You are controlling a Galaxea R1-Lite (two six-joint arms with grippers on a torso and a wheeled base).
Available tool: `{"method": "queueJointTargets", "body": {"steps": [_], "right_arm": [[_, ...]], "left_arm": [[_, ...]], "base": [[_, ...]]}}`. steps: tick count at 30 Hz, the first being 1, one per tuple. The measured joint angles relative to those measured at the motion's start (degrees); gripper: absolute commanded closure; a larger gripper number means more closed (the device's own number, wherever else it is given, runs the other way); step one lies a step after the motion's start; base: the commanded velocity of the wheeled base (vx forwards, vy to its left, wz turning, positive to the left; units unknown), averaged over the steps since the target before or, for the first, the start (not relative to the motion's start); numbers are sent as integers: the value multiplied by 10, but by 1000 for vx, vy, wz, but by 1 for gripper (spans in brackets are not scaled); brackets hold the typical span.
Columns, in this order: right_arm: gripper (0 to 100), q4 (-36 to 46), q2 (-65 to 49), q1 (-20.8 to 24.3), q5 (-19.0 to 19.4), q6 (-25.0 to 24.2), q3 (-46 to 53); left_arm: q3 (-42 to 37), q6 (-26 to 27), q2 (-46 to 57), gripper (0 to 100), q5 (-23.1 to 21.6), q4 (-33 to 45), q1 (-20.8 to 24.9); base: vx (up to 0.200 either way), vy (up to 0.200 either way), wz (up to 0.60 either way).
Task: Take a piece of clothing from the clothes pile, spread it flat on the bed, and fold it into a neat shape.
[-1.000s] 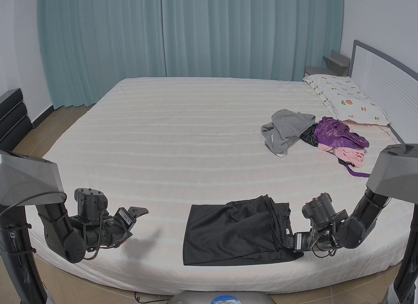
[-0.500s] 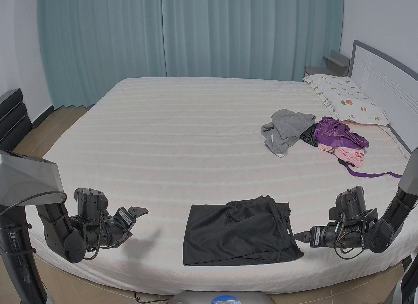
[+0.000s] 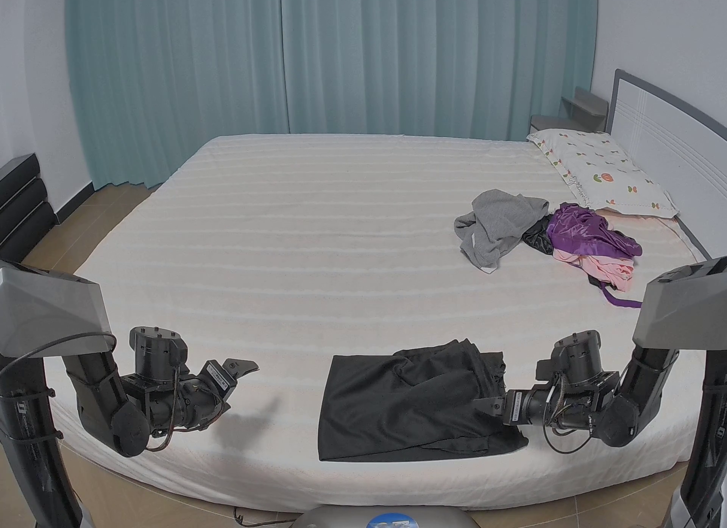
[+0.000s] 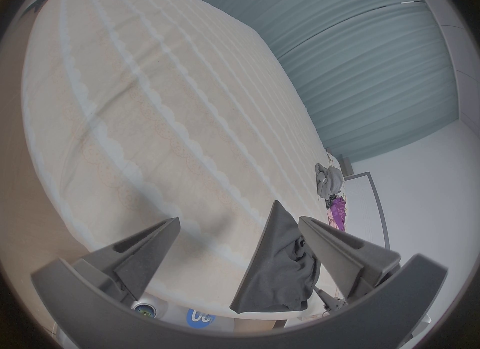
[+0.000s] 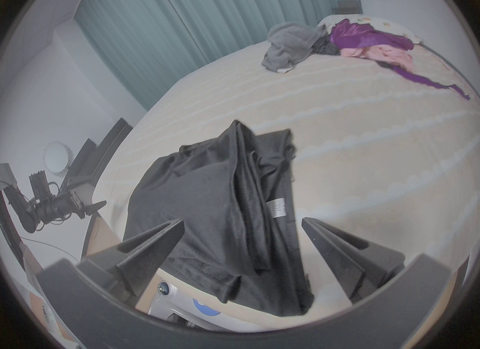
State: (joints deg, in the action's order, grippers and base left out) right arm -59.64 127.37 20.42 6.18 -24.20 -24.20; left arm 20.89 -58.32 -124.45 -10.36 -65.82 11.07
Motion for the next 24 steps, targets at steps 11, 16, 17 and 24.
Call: {"method": "queueJointTargets", "body": {"steps": [11,16,17,24], "right_arm": [[100,-6,40,4,11,10,1],[100,-7,27,-2,11,11,22],[100,-8,24,-3,11,11,28],[100,-11,0,-9,11,10,69]], "left_arm": [[-1,0,0,0,0,0,0],[-1,0,0,0,0,0,0],[-1,1,0,0,0,0,0],[-1,1,0,0,0,0,1]], "base": [[0,0,0],[0,0,0],[0,0,0],[0,0,0]]}}
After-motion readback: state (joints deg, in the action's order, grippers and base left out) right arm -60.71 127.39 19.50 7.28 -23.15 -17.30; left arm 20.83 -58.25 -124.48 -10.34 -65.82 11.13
